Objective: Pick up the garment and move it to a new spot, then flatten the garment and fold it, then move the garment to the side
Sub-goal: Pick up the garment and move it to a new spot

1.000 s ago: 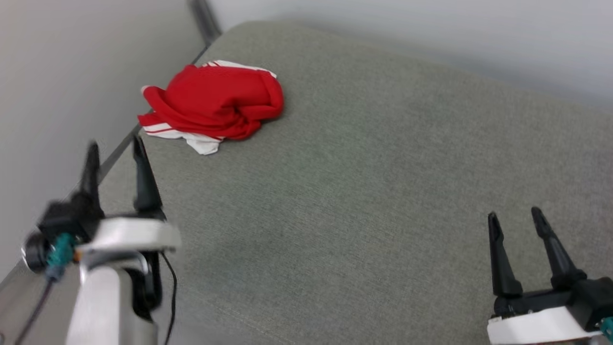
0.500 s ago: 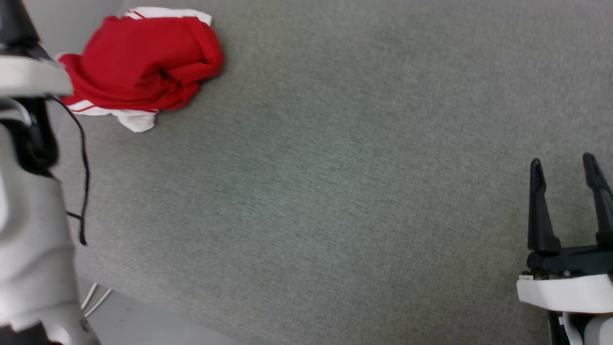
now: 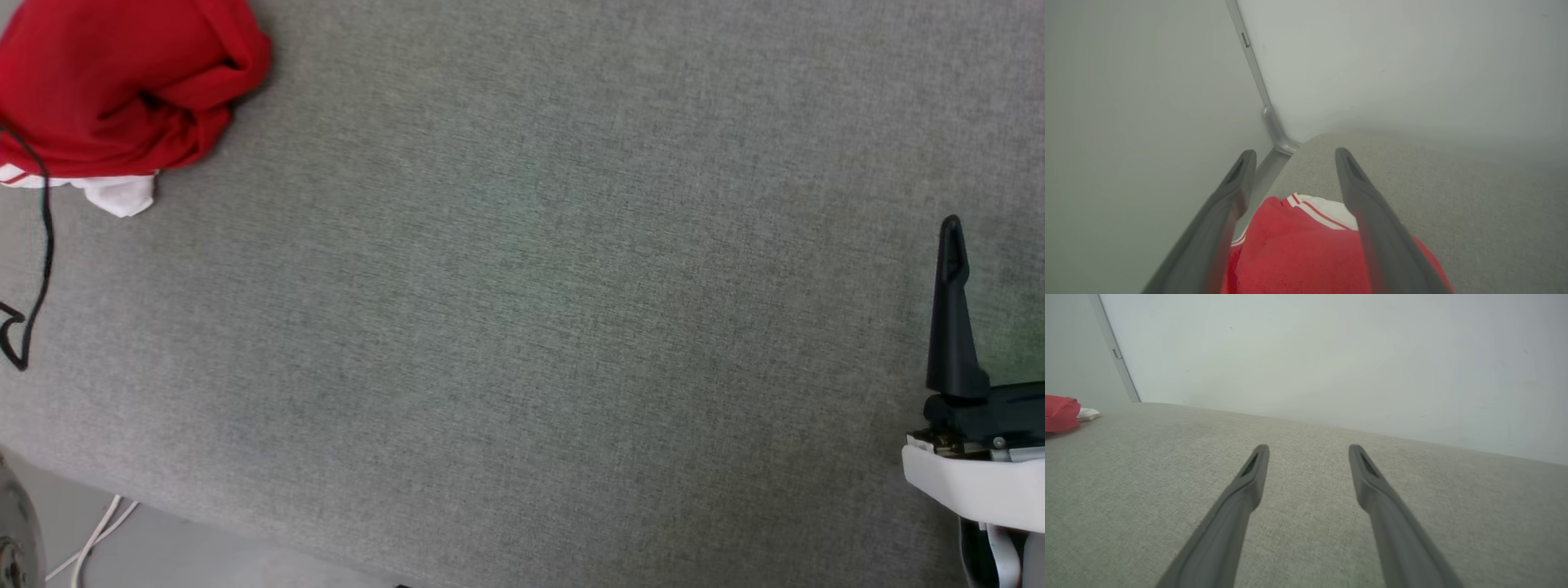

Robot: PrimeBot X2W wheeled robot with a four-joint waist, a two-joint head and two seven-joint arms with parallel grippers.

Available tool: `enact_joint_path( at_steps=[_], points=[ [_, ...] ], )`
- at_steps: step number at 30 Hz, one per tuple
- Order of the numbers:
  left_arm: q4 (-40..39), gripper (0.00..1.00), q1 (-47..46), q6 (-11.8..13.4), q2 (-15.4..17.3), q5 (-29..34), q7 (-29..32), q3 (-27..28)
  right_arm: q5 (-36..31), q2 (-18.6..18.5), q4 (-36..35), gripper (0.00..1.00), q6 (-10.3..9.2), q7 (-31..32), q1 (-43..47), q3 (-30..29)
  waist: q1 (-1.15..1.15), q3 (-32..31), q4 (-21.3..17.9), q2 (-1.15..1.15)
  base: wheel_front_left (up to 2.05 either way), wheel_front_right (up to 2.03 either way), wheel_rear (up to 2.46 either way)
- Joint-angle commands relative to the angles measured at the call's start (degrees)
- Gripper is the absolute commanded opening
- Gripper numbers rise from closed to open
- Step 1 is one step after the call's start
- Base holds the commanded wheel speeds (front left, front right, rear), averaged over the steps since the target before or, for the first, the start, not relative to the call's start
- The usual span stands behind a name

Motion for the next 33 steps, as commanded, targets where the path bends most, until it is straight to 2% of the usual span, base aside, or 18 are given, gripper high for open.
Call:
enact_joint_path(
  at_steps=[1,9,14,17,22,23,24,25,33],
  points=[
    [1.01,1.0,-0.9,-0.02,0.23,-2.29,3.15,-1.83,-0.51,0.01,-0.8,1.0,-0.04,-0.12,-0.64,0.13,-0.01,1.15,-0.7,0.0,0.0,0.0,0.0],
    [2.76,1.0,0.07,-0.03,4.17,-18.98,24.99,-12.0,-1.84,0.01,-3.69,1.0,-0.04,-0.12,-0.55,0.18,-0.01,4.39,-1.82,0.0,0.0,0.0,0.0],
    [1.8,1.0,1.51,-0.03,6.97,-26.71,36.34,-17.31,-2.41,0.01,-4.57,1.0,-0.04,-0.12,-0.5,0.07,-0.01,6.09,-2.38,0.0,0.0,0.0,0.0],
    [2.38,1.0,2.87,-0.04,7.8,-28.43,39.41,-20.42,-2.48,0.01,-4.62,1.0,-0.04,-0.12,-0.55,0.1,-0.01,6.88,-2.61,0.0,0.0,0.0,0.0],
    [3.83,1.0,5.15,-0.05,6.95,-29.98,39.44,-25.14,-2.19,0.02,-3.91,1.0,-0.04,-0.12,-0.96,0.68,-0.01,7.3,-3.02,0.0,0.0,0.0,0.0],
    [4.13,0.93,5.6,-0.05,7.04,-30.28,39.14,-25.9,-2.03,0.01,-3.73,1.0,-0.04,-0.12,-1.08,0.81,-0.01,7.16,-3.17,0.0,0.0,0.0,0.0],
    [4.32,0.27,5.8,-0.05,7.33,-30.47,38.73,-26.6,-1.99,0.01,-3.58,1.0,-0.04,-0.12,-1.18,0.94,-0.01,7.04,-3.27,0.0,0.0,0.0,0.0],
    [4.48,0.0,5.95,-0.04,7.58,-30.88,38.49,-27.3,-1.84,0.01,-3.44,1.0,-0.04,-0.12,-1.34,1.01,-0.01,6.85,-3.32,0.0,0.0,0.0,0.0],
    [1.85,0.0,2.82,-0.04,12.15,-32.79,32.36,-31.21,-0.33,0.01,-1.58,1.0,-0.04,-0.12,-1.19,1.96,-0.01,2.18,-3.04,0.0,0.0,0.0,0.0]
  ],
)
